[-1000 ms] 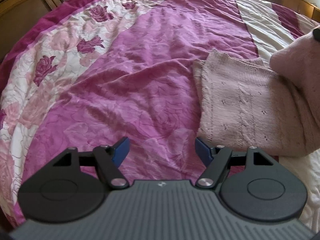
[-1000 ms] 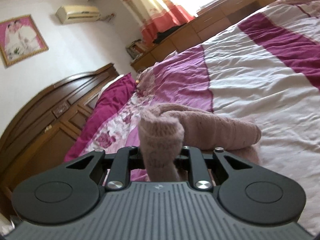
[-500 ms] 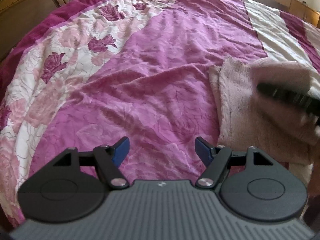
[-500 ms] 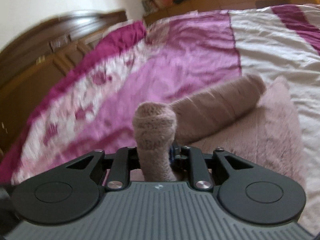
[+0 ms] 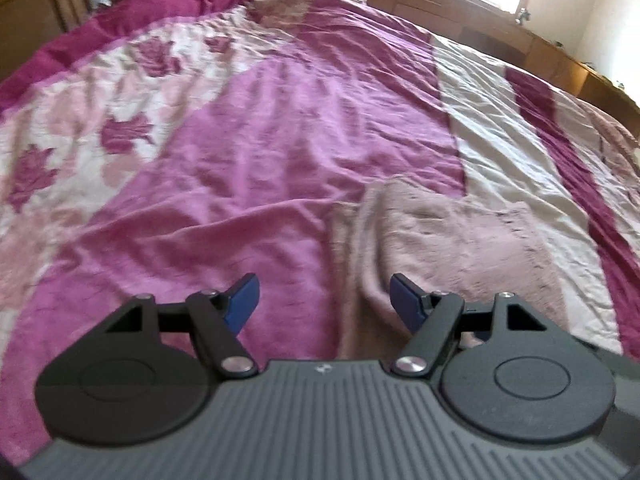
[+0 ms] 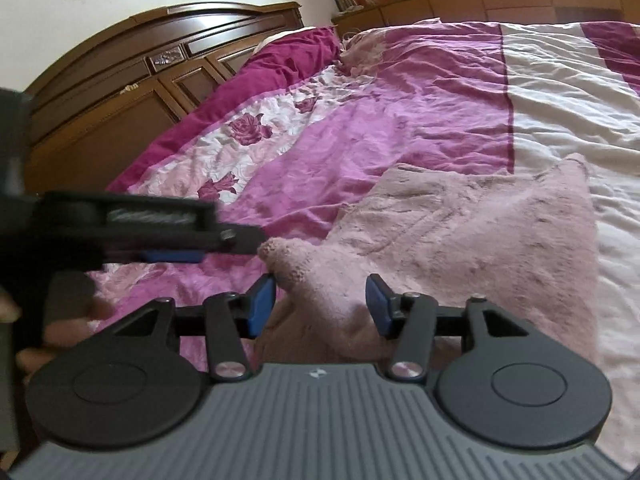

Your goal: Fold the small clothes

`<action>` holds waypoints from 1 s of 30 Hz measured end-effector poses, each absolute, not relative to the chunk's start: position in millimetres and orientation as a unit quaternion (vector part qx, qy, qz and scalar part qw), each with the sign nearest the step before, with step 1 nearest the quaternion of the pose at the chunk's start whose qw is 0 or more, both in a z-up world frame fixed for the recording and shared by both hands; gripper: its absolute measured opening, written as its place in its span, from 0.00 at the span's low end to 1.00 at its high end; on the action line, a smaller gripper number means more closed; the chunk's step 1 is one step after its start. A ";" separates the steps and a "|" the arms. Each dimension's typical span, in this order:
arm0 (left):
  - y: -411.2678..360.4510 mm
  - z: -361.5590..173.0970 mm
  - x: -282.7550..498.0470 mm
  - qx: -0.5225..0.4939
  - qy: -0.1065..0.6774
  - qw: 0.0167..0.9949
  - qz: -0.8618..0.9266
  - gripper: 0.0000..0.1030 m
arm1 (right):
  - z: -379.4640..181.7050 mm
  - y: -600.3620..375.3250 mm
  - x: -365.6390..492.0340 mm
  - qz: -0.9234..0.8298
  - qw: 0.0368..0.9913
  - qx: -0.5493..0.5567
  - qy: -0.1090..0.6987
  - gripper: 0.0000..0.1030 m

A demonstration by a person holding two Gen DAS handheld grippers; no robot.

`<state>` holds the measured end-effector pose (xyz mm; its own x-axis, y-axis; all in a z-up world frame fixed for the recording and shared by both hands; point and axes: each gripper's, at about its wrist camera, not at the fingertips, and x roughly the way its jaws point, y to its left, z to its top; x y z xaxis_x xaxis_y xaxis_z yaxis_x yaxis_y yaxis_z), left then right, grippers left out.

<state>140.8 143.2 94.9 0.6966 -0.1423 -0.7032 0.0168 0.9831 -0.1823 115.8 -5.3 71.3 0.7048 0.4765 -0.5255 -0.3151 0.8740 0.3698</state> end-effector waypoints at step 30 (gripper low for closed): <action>121.5 50.4 202.8 -0.109 0.370 0.922 -0.044 0.19 | 49.7 -95.9 109.8 0.090 0.925 0.190 0.316 0.76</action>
<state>202.8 121.5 50.4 0.7223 -0.1621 -0.6723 0.0009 0.9724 -0.2334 109.8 -95.9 49.7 0.7845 0.2860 -0.5502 -0.0467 0.9120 0.4076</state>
